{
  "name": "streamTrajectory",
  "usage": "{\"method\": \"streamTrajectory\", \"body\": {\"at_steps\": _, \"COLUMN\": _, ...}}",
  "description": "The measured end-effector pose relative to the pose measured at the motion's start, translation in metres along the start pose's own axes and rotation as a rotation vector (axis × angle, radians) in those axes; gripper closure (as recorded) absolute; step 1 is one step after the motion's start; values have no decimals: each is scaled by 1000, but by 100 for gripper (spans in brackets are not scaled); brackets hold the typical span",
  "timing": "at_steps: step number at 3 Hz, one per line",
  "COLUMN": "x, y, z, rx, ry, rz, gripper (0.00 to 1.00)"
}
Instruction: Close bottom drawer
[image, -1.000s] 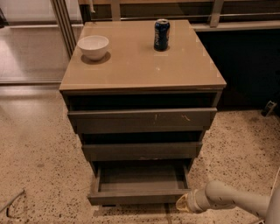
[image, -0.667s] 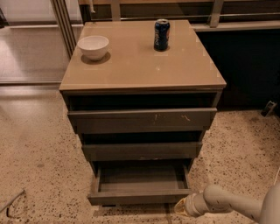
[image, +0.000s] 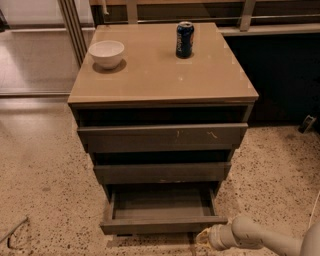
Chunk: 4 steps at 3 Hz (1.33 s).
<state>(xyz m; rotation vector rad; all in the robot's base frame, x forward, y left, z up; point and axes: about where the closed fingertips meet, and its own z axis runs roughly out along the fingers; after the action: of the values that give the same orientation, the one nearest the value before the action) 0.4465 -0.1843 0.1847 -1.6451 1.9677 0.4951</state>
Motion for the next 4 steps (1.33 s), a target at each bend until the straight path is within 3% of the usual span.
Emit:
{"method": "streamTrajectory", "body": {"at_steps": 1, "x": 1, "y": 0, "z": 2, "rx": 13, "ry": -5, "rz": -3, "gripper": 100}}
{"method": "streamTrajectory", "body": {"at_steps": 4, "x": -1, "y": -35, "z": 16, "rx": 224, "ry": -24, "rz": -131, "gripper": 100}}
